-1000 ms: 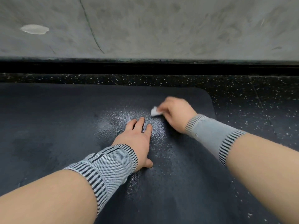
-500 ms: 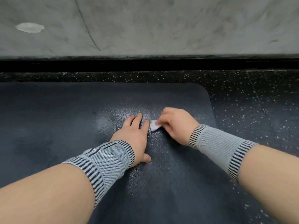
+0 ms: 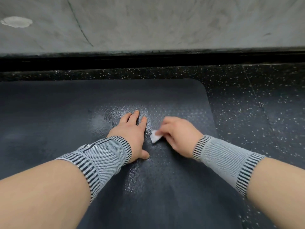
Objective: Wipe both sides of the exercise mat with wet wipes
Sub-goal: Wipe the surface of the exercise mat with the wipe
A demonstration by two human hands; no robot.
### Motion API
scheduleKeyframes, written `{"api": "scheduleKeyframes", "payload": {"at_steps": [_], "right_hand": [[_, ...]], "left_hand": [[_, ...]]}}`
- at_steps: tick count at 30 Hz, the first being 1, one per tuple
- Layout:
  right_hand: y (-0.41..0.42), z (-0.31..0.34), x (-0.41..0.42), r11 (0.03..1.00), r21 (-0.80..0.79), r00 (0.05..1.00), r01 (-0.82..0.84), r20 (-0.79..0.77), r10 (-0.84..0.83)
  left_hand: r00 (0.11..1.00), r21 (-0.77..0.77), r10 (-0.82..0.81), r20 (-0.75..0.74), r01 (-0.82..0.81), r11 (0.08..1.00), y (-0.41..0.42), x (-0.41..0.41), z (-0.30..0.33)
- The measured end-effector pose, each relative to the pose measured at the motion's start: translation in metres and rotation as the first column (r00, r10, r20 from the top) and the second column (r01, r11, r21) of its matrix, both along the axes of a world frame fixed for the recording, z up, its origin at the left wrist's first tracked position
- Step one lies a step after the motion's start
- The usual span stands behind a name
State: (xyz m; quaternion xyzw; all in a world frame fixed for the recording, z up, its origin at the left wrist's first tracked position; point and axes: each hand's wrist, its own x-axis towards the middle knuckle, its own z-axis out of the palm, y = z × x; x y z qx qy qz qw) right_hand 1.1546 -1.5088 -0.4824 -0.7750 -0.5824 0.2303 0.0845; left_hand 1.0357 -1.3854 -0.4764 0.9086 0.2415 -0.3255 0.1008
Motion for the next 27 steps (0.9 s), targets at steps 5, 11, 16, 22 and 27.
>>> {"api": "scheduleKeyframes", "payload": {"at_steps": [5,11,16,22,27], "right_hand": [[-0.002,0.007,0.03,0.985,0.006,0.985,0.171,0.003,-0.171],[0.03,-0.017,0.018,0.836,0.095,0.815,0.54,0.19,-0.548],[-0.02,0.004,-0.038,0.999,-0.039,0.996,0.005,-0.085,-0.009],[-0.006,0.018,0.02,0.887,0.026,0.887,0.462,-0.05,-0.46],[0.026,-0.011,0.008,0.753,0.111,0.735,0.648,0.169,-0.657]], "left_hand": [[1.0,0.003,-0.014,0.0,0.014,1.0,0.0,0.0,0.002],[1.0,0.015,-0.022,0.015,0.022,1.0,0.0,0.0,0.002],[0.999,0.021,-0.031,0.025,0.03,0.999,0.001,-0.002,0.0],[0.999,0.034,-0.051,0.006,0.051,0.998,0.0,-0.001,0.003],[0.998,0.042,-0.057,0.016,0.056,0.998,0.001,-0.002,0.003]]}}
